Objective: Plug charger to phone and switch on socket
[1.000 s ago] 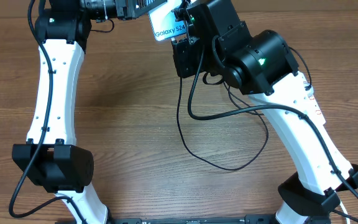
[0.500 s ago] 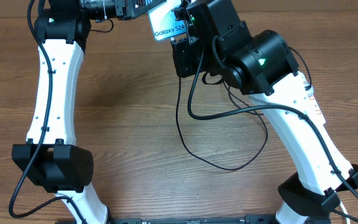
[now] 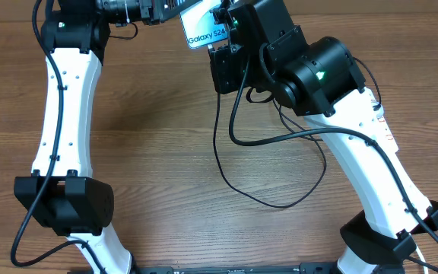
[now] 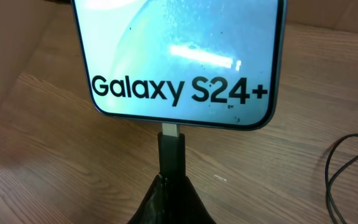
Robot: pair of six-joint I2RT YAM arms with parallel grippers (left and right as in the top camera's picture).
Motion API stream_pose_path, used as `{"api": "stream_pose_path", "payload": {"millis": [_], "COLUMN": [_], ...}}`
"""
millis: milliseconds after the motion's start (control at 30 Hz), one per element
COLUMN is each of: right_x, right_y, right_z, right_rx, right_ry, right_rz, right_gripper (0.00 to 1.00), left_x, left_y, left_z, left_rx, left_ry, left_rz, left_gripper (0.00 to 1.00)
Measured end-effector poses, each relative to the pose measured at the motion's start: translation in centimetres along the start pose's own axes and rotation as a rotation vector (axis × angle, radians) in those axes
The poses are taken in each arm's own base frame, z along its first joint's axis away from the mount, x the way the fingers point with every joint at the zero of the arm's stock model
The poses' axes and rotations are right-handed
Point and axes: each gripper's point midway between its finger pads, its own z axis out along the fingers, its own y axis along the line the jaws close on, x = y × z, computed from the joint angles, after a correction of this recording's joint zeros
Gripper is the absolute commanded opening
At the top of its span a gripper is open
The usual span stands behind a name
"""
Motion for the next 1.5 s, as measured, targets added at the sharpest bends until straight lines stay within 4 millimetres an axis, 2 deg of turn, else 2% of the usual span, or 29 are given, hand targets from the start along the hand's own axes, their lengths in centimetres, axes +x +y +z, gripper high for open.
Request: {"api": "stream_pose_path", "payload": {"millis": [833, 1233, 1367, 1500], "right_x": [-0.9, -2.7, -2.0, -0.1], "right_y": [0.4, 0.7, 0.0, -1.4], "right_z": [-0.2, -1.8, -1.9, -1.8], "right_rx": [-0.016, -0.025, 0.011, 0.077], "right_ry": [-0.038, -0.126, -0.103, -0.028], "right_rz": [0.006, 0.004, 0.008, 0.015], "right_gripper": [0.04, 0.04, 0.04, 0.04], "left_x": [-0.6, -0.3, -0.3, 0.0], "left_y": [0.5, 0.6, 0.3, 0.1], "left_z": [-0.5, -0.4, 0.0, 0.6], "left_rx": [-0.027, -0.015, -0.005, 0.003], "left_ry": [-0.029, -0.015, -0.009, 0.004], "left_rz": [-0.036, -0.062, -0.043, -0.037], "left_gripper": [0.04, 0.04, 0.04, 0.04]}}
